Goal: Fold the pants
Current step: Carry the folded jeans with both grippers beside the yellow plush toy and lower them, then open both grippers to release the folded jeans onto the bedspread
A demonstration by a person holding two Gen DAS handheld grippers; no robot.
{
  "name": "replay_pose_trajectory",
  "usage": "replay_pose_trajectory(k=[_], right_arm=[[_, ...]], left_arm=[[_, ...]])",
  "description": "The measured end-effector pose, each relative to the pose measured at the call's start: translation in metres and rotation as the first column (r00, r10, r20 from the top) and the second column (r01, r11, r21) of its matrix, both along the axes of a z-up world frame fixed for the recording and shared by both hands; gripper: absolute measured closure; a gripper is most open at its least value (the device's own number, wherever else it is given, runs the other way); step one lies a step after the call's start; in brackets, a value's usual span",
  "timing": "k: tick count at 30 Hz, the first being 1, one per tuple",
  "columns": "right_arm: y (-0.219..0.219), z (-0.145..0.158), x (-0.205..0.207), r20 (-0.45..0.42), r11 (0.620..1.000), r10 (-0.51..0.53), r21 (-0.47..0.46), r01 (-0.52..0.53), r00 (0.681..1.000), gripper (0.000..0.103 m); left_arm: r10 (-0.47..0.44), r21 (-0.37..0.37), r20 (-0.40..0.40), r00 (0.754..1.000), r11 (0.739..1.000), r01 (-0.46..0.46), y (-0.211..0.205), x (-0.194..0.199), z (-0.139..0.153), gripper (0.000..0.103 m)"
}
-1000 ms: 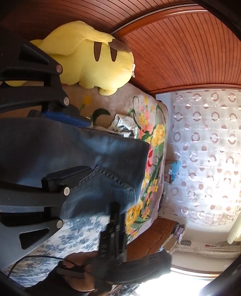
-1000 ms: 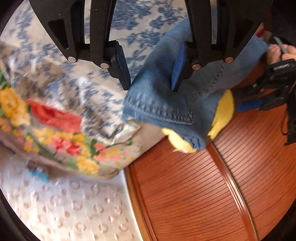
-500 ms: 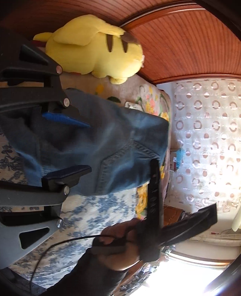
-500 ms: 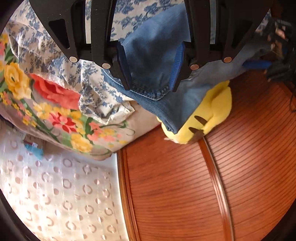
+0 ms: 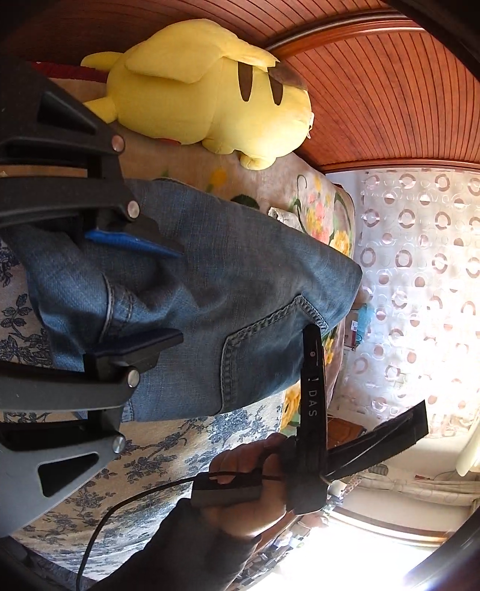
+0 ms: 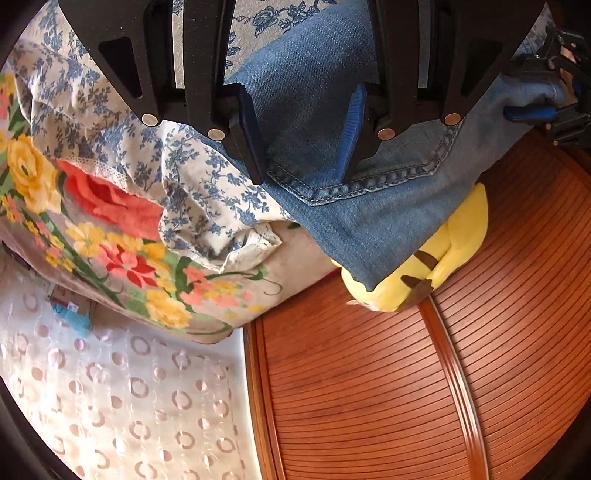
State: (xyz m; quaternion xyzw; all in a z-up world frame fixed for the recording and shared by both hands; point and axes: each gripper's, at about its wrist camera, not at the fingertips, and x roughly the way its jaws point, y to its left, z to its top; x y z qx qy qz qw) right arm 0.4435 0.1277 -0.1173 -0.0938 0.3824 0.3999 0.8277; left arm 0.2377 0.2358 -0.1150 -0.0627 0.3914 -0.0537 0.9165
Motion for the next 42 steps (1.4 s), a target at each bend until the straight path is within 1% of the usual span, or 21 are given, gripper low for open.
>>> replay_pose_trajectory(k=[3, 5, 8, 11, 14, 17, 21, 23, 26, 30, 33, 36, 38, 39, 42], right_arm=[[-0.005, 0.004, -0.006, 0.020, 1.000, -0.014, 0.005, 0.014, 1.000, 0.065], [-0.012, 0.010, -0.013, 0.028, 0.999, -0.022, 0.028, 0.021, 0.999, 0.065], [-0.020, 0.020, -0.028, 0.029, 0.999, -0.002, 0.052, 0.000, 1.000, 0.065], [-0.022, 0.025, -0.048, 0.033, 0.998, 0.032, 0.055, -0.034, 0.999, 0.065], [-0.019, 0.018, -0.064, 0.015, 0.998, 0.063, 0.028, -0.064, 0.998, 0.066], [-0.018, 0.009, -0.073, 0.009, 0.997, 0.071, 0.002, -0.071, 0.997, 0.065], [-0.017, -0.005, -0.075, -0.004, 0.998, 0.063, -0.016, -0.063, 0.998, 0.065], [-0.016, -0.009, -0.075, -0.005, 0.998, 0.062, -0.024, -0.063, 0.998, 0.065], [-0.016, -0.017, -0.073, -0.014, 0.997, 0.063, -0.034, -0.063, 0.998, 0.065], [-0.017, -0.021, -0.070, -0.030, 0.998, 0.062, -0.017, -0.062, 0.998, 0.065], [-0.017, -0.020, -0.073, -0.020, 0.998, 0.061, -0.020, -0.061, 0.998, 0.065], [-0.016, -0.018, -0.074, -0.006, 0.998, 0.057, -0.024, -0.057, 0.998, 0.065], [-0.018, -0.015, -0.075, -0.007, 0.999, 0.052, -0.012, -0.052, 0.999, 0.065], [-0.019, -0.012, -0.074, -0.007, 0.999, 0.052, -0.001, -0.052, 0.999, 0.065], [-0.015, -0.001, -0.068, 0.005, 0.998, 0.057, 0.015, -0.057, 0.998, 0.065]], left_arm=[[0.016, 0.004, -0.002, 1.000, 1.000, -0.016, -0.001, 0.001, -0.002, 0.064], [0.024, 0.004, -0.005, 1.000, 1.000, -0.024, -0.001, 0.001, -0.001, 0.064], [0.032, 0.007, -0.009, 0.999, 0.999, -0.032, -0.001, 0.002, -0.001, 0.063], [0.040, 0.013, -0.004, 0.999, 0.999, -0.040, -0.002, 0.001, -0.002, 0.063], [0.045, 0.022, -0.001, 0.999, 0.999, -0.045, -0.004, 0.000, -0.002, 0.062], [0.047, 0.018, 0.002, 0.999, 0.999, -0.047, -0.003, 0.000, -0.001, 0.060], [0.050, 0.020, 0.005, 0.999, 0.999, -0.050, -0.003, -0.003, 0.001, 0.056], [0.055, 0.025, 0.009, 0.998, 0.998, -0.055, -0.002, -0.006, 0.003, 0.048], [0.067, 0.027, 0.014, 0.998, 0.997, -0.068, 0.000, -0.012, 0.007, 0.041], [0.106, -0.001, 0.013, 0.994, 0.994, -0.106, 0.011, -0.031, 0.009, 0.041], [0.121, -0.058, 0.031, 0.992, 0.991, -0.119, 0.018, -0.045, 0.015, 0.041], [0.136, -0.035, 0.066, 0.988, 0.990, -0.134, 0.019, -0.051, 0.024, 0.041], [0.153, -0.040, 0.072, 0.986, 0.988, -0.150, 0.021, -0.051, 0.027, 0.041], [0.153, -0.043, 0.072, 0.986, 0.988, -0.150, 0.022, -0.051, 0.027, 0.041], [0.158, -0.006, 0.051, 0.986, 0.987, -0.158, 0.022, -0.048, 0.020, 0.042]])
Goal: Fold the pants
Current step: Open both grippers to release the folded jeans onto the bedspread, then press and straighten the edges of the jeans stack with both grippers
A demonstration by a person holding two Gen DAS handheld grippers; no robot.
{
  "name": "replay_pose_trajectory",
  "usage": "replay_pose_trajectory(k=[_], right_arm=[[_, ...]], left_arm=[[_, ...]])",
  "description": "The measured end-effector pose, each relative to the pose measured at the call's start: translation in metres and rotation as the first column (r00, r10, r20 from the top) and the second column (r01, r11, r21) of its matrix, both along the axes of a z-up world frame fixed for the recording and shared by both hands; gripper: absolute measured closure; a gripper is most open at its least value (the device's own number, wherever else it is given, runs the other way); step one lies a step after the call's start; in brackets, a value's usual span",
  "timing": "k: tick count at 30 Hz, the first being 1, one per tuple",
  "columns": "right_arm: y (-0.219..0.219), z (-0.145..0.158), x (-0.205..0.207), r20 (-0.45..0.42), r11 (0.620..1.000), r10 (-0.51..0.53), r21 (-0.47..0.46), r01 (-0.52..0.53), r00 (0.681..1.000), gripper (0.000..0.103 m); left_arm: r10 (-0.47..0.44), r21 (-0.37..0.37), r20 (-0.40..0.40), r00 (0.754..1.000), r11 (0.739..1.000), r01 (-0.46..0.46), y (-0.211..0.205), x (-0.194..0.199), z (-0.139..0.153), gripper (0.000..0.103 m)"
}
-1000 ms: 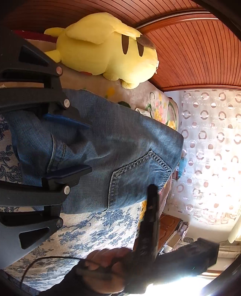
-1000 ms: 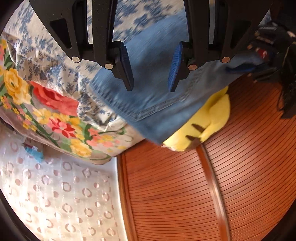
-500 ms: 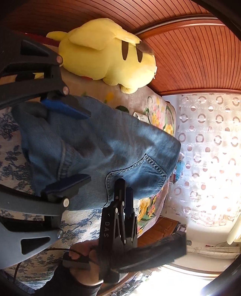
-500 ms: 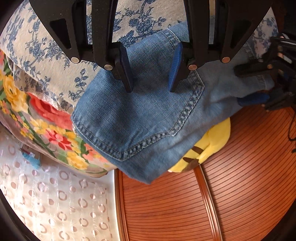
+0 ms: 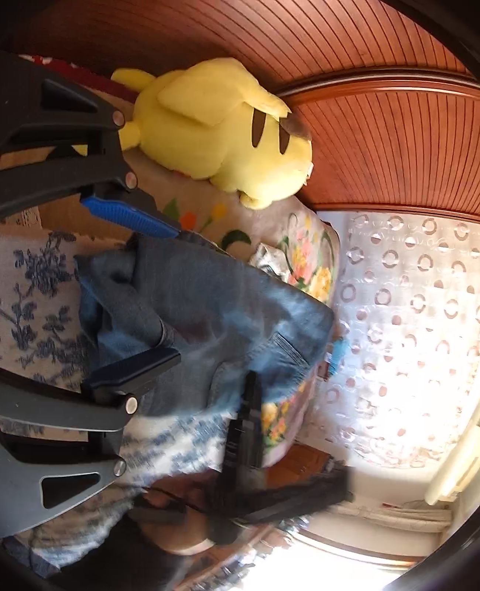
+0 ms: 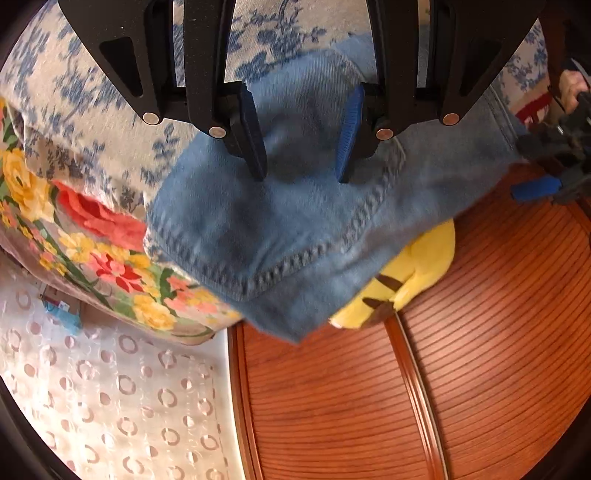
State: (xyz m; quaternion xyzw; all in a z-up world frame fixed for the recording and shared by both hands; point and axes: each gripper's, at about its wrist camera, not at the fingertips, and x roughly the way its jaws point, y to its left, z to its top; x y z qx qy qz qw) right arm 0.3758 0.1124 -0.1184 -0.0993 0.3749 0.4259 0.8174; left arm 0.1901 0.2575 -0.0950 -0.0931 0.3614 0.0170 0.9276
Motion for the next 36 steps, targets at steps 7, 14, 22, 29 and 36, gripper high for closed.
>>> replay_pose_trajectory(k=[7, 14, 22, 29, 36], right_arm=[[0.026, 0.011, 0.046, 0.013, 0.999, -0.023, -0.026, 0.024, 1.000, 0.067], [0.030, -0.002, 0.066, -0.037, 0.999, -0.038, -0.029, 0.037, 0.999, 0.074], [0.011, 0.012, 0.029, 0.008, 0.998, -0.056, -0.023, 0.056, 0.998, 0.071], [-0.015, 0.019, -0.016, 0.017, 0.999, -0.042, 0.017, 0.042, 0.999, 0.071], [-0.034, 0.021, -0.050, 0.025, 0.998, -0.061, 0.035, 0.060, 0.998, 0.069]], left_arm=[[0.008, -0.038, -0.074, 0.997, 0.999, -0.011, 0.010, 0.004, -0.032, 0.041], [0.005, -0.053, -0.066, 0.998, 0.999, -0.009, 0.006, 0.002, -0.039, 0.040], [0.029, -0.026, -0.029, 0.999, 0.999, -0.030, 0.005, -0.007, -0.019, 0.039], [0.055, 0.008, 0.007, 0.998, 0.998, -0.055, 0.004, -0.013, -0.002, 0.038], [0.058, 0.021, 0.043, 0.997, 0.998, -0.059, -0.004, -0.020, 0.009, 0.038]])
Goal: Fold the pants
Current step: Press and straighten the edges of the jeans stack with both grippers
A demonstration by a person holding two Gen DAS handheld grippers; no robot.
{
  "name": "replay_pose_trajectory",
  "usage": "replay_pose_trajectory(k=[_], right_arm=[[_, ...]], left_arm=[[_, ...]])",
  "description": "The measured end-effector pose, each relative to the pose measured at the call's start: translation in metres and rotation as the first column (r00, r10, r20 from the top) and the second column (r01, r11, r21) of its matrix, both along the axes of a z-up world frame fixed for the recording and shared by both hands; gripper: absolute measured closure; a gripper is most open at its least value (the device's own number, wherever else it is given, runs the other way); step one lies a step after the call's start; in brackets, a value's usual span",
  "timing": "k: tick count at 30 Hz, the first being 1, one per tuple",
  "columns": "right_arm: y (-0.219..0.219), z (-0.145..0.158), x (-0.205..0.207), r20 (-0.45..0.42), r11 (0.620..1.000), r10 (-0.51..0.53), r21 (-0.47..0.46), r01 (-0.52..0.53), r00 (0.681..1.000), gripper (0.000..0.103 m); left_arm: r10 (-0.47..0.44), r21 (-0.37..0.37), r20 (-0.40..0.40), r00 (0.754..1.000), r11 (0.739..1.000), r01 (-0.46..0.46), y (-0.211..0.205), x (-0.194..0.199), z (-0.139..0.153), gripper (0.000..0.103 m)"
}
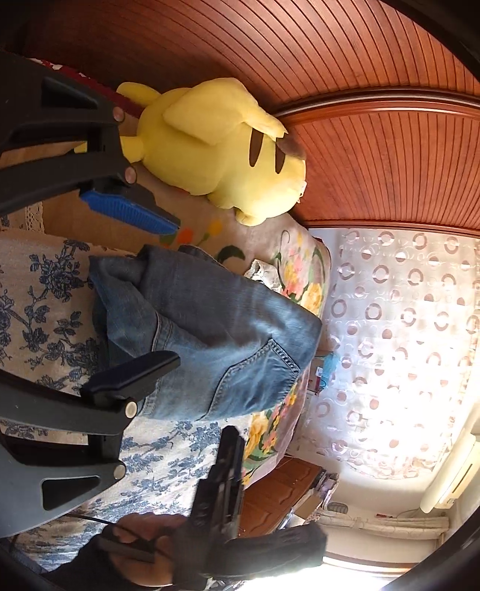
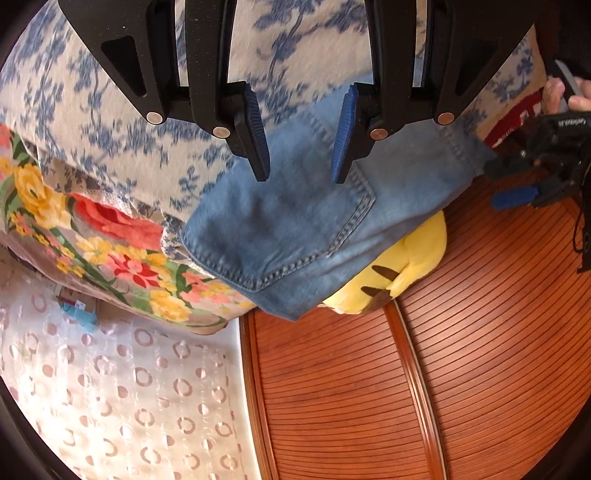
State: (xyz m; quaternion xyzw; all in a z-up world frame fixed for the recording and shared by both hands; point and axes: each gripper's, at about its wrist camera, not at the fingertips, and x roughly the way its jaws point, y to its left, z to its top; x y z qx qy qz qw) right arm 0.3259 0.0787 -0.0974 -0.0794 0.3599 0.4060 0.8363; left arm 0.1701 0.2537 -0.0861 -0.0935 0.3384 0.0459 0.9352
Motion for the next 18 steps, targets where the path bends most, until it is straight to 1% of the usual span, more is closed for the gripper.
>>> replay_pose_trajectory(k=[3, 7, 10, 15, 17, 18], right_arm=[[-0.003, 0.000, -0.015, 0.006, 1.000, 0.007, 0.006, -0.007, 1.000, 0.069], [0.003, -0.003, -0.038, -0.011, 0.998, 0.052, 0.026, -0.052, 0.999, 0.069], [0.015, -0.008, -0.055, -0.026, 0.996, 0.091, 0.025, -0.090, 0.996, 0.069], [0.033, -0.022, -0.076, -0.028, 0.990, 0.143, -0.005, -0.143, 0.989, 0.069], [0.039, -0.026, -0.083, -0.023, 0.988, 0.154, -0.021, -0.155, 0.988, 0.069], [0.040, -0.027, -0.084, -0.017, 0.987, 0.155, -0.028, -0.155, 0.988, 0.068]], left_arm=[[0.009, 0.003, 0.002, 1.000, 1.000, -0.009, 0.003, -0.004, 0.001, 0.038], [0.011, 0.003, -0.006, 1.000, 1.000, -0.011, 0.010, -0.007, -0.005, 0.039], [0.020, 0.007, -0.026, 0.999, 1.000, -0.020, 0.020, -0.005, -0.013, 0.051], [0.025, 0.007, -0.045, 0.999, 1.000, -0.024, 0.035, -0.003, -0.023, 0.055], [0.005, -0.005, -0.055, 0.998, 1.000, -0.005, 0.038, -0.001, -0.026, 0.056], [-0.006, -0.013, -0.058, 0.998, 1.000, 0.005, 0.039, 0.000, -0.028, 0.058]])
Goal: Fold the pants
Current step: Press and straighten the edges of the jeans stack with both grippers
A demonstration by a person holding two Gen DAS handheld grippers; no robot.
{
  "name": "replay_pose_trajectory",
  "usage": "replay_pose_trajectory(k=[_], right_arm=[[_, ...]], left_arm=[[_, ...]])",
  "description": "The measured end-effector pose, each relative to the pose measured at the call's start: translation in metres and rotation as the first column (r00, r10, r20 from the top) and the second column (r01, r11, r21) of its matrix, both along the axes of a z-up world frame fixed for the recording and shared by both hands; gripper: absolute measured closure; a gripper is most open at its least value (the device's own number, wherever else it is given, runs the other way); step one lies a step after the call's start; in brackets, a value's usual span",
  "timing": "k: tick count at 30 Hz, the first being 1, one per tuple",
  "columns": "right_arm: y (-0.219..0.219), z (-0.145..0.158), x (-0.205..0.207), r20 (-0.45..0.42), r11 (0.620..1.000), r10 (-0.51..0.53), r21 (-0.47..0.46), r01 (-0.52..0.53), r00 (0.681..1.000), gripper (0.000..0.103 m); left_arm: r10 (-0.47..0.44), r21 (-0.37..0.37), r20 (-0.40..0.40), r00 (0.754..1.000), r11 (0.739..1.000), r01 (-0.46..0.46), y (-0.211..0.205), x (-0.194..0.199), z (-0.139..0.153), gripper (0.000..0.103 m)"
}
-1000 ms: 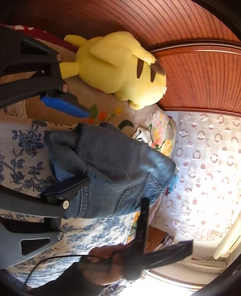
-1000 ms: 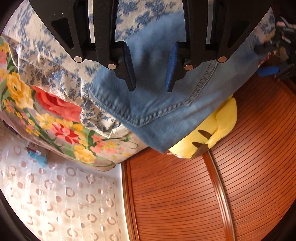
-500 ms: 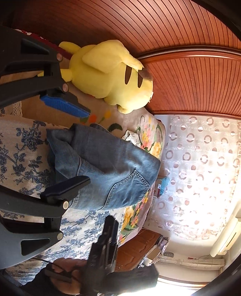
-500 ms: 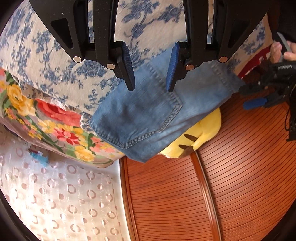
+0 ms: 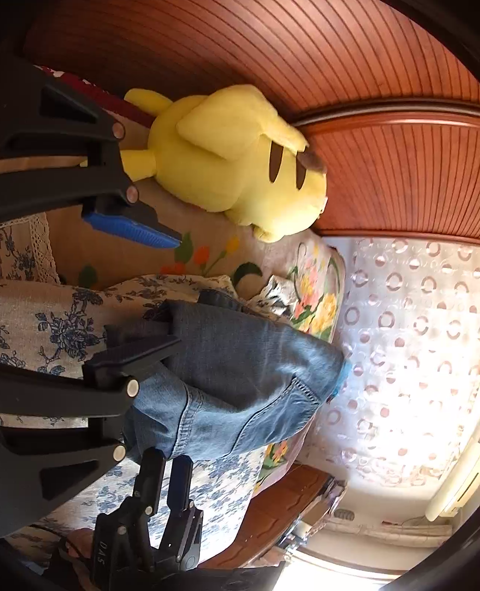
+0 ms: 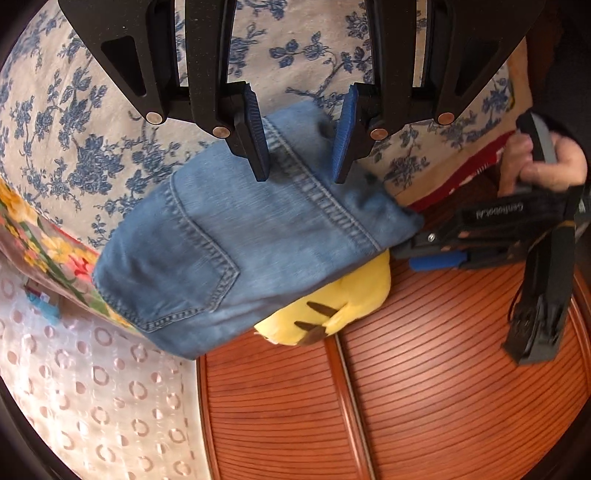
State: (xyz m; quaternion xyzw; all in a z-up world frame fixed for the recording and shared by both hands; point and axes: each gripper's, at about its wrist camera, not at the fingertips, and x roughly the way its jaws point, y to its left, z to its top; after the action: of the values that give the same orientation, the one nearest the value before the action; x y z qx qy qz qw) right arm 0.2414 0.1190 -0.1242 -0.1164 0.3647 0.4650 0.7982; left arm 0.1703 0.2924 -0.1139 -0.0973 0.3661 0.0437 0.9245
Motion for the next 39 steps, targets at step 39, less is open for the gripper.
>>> replay_pose_trajectory(k=[39], right_arm=[[-0.001, -0.009, -0.005, -0.023, 0.999, 0.028, -0.039, -0.029, 0.999, 0.103]], left_arm=[[-0.137, -0.047, 0.019, 0.990, 0.989, 0.138, 0.009, 0.022, -0.011, 0.099]])
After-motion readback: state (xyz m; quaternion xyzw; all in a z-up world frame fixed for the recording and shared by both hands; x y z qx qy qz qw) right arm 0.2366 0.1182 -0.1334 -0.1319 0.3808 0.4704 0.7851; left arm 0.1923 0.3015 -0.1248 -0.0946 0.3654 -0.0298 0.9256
